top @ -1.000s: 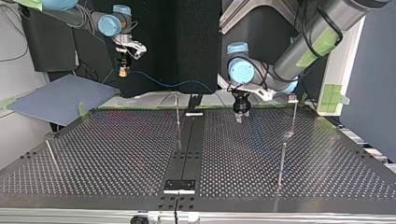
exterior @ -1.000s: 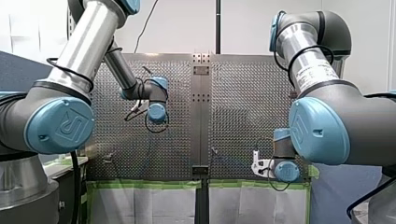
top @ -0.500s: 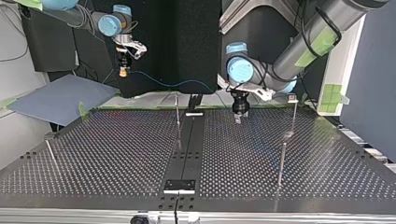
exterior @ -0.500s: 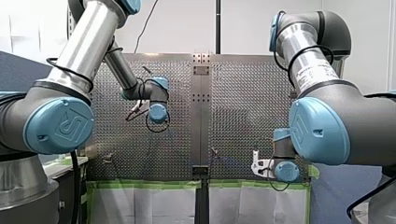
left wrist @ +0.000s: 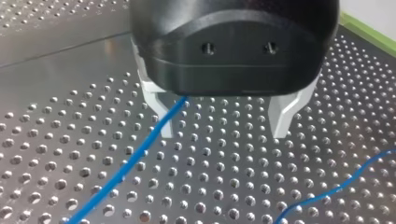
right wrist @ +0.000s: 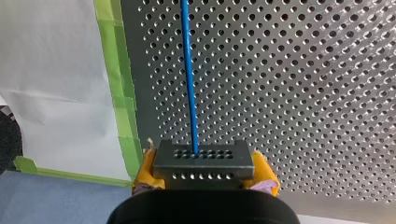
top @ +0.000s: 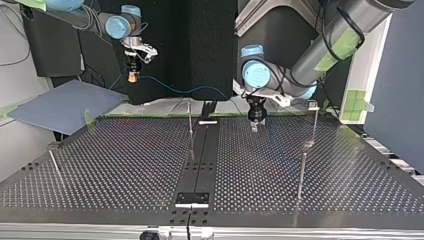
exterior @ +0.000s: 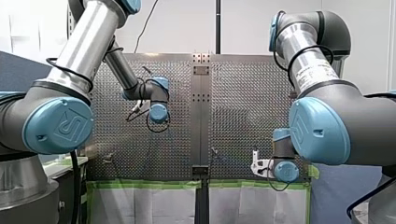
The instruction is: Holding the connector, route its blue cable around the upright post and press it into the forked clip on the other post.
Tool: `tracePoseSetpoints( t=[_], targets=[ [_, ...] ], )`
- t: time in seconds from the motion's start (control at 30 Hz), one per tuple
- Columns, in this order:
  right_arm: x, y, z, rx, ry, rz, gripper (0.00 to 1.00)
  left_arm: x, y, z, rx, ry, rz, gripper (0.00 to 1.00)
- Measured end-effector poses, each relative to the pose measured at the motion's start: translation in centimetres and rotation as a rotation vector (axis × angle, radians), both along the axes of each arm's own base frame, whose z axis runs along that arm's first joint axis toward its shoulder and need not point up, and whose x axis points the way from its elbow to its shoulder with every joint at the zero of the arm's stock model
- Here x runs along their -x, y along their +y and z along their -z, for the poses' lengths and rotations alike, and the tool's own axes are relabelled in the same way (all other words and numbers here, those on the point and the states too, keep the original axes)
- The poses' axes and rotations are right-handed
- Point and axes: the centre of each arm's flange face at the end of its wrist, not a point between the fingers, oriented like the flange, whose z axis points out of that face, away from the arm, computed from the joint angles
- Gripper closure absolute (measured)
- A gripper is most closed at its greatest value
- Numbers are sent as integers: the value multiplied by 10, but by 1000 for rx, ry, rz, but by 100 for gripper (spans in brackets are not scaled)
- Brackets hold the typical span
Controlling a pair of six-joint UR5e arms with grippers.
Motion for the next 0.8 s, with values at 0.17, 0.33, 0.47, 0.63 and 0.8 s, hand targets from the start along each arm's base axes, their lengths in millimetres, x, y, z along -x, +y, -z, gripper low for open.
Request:
tracePoseSetpoints(
  t=[0.17, 0.33, 0.47, 0.63, 0.8],
  targets=[
    [0, 0, 0, -1, -2, -2, 100, 1, -1, 0, 4, 0, -4, 0],
    [-1, 0, 0, -1, -6, -5, 100, 2, -3, 1, 8, 2, 3, 0],
    [-1, 0, 0, -2, -9, -7, 100, 1, -6, 10, 1, 21, 5, 0],
    [-2, 1, 0, -3, -11, -9, 100, -1, -10, 22, -13, 45, 7, 0],
    [-3, 1, 0, -2, -11, -12, 100, -4, -26, 32, -18, 56, 19, 0]
  ],
)
